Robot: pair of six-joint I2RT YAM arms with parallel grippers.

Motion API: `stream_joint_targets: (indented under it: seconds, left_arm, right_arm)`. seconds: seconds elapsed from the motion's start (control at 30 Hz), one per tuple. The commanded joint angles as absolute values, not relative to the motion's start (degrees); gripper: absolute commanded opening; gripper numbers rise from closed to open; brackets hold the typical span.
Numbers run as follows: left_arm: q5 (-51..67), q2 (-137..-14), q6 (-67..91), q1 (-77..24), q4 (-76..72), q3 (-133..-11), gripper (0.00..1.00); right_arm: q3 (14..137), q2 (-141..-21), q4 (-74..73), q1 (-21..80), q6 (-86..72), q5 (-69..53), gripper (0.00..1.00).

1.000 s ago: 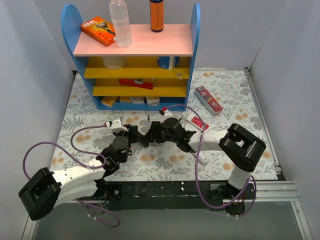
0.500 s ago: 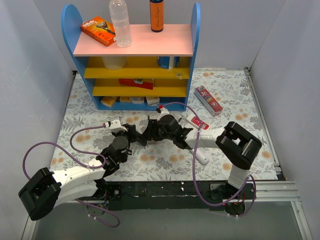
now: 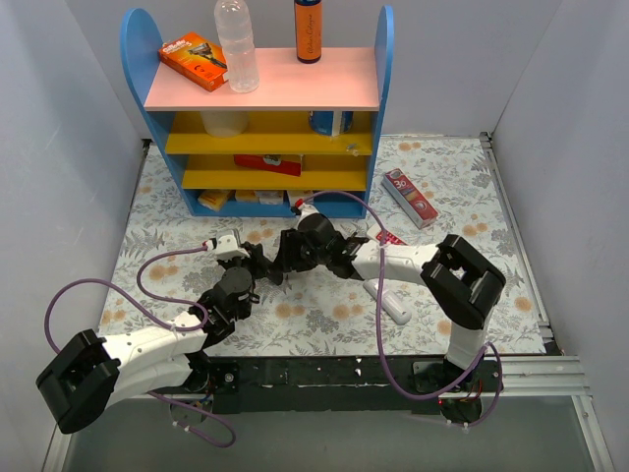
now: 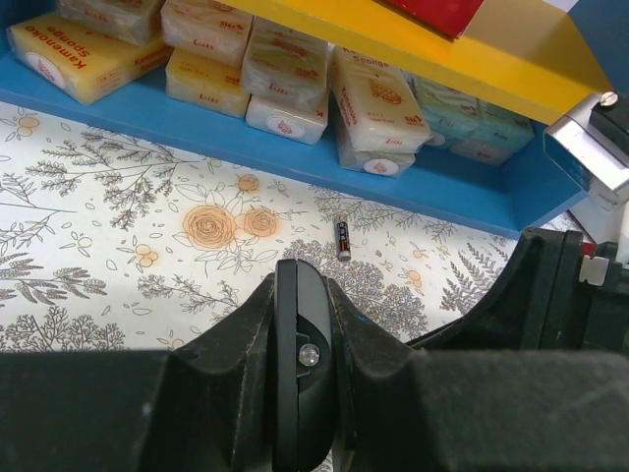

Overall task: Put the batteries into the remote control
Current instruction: Remove the battery cover from the remote control.

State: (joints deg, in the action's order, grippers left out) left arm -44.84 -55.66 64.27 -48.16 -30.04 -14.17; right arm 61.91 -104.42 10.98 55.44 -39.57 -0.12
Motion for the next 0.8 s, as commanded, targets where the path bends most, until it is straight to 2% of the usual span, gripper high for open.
stream_joint_targets:
  seconds: [0.0,0.4,0.77]
  left_arm:
    - [-42.8,-54.8,64.0,-49.7,-29.8,-16.7,0.00]
    - [-47.7,-55.9,62.8,-50.6,-26.1,-18.5,0.00]
    - [-48.1,-55.8,63.3,-51.0,-25.7,-18.8,0.00]
  right_arm:
    - [62.8,-107.8,0.4,56.4,-35.2,4.0,0.55]
    - [64.4,-106.8,-6.1,56.4,-32.1,11.5,0.53]
    - [60.6,-102.4,1.9,56.2,-32.9,7.4,0.53]
